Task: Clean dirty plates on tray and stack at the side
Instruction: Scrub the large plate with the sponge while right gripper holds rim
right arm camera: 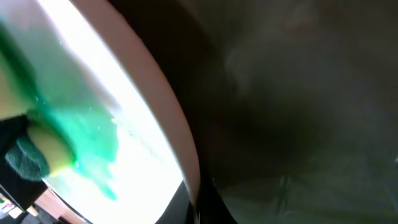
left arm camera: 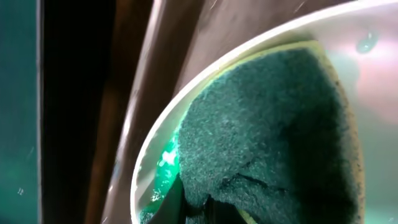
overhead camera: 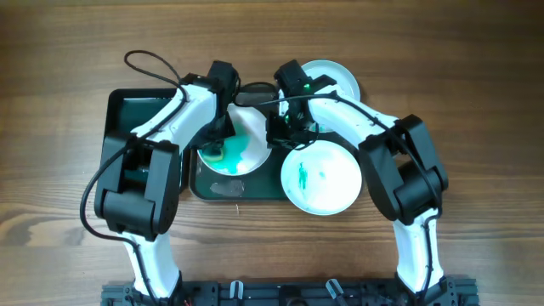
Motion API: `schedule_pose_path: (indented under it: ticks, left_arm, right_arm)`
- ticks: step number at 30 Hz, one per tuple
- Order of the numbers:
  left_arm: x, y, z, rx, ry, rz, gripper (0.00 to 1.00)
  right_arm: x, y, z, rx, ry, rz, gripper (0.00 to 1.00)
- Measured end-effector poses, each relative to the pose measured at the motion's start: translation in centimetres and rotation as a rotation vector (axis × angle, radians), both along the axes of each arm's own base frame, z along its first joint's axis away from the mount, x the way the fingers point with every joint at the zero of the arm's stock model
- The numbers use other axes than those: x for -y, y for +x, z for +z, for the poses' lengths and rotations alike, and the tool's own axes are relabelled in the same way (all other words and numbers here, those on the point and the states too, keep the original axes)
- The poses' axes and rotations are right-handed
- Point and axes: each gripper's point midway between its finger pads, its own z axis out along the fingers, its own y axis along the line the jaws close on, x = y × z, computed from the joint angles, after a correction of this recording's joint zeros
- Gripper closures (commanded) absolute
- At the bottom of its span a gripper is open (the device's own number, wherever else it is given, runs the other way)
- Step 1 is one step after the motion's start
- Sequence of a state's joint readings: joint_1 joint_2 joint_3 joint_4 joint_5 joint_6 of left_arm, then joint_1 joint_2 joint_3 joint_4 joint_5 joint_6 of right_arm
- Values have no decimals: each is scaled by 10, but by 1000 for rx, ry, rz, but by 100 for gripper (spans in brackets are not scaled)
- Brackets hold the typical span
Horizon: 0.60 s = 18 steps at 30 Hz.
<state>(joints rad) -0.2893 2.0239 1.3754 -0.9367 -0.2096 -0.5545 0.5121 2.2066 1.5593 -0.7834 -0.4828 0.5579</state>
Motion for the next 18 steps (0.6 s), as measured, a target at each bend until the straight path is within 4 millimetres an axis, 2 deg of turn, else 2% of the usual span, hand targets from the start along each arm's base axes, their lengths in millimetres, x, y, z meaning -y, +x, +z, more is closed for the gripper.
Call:
schedule_pose_path:
  ticks: [3, 5, 6, 8, 9, 11, 13, 15, 18]
  left_arm:
    - [13, 20, -1, 73, -70, -21, 96]
    - [35, 40, 0, 133, -218, -100, 96]
    - [43, 44, 1, 143, -277, -134, 96]
    - [68, 49, 5, 159, -419, -223, 96]
    - [86, 45, 8, 150, -512, -285, 96]
    - [102, 41, 11, 142, -592, -338, 96]
    - [105, 44, 13, 161, -605, -357, 96]
    - [99, 48, 11, 174, -567, -346, 96]
    - [75, 52, 3, 178, -404, -254, 96]
  right_arm:
    - [6, 3, 0, -4, 0, -7, 96]
    - [15, 7, 0, -9, -3, -24, 96]
    - [17, 9, 0, -7, -2, -28, 96]
    - [19, 11, 0, 3, 1, -18, 96]
    - [19, 11, 0, 7, 2, -14, 96]
    - [18, 10, 0, 14, 3, 5, 96]
    - [18, 10, 0, 16, 3, 10, 96]
    - [18, 10, 0, 16, 4, 10, 96]
    - [16, 11, 0, 21, 9, 12, 96]
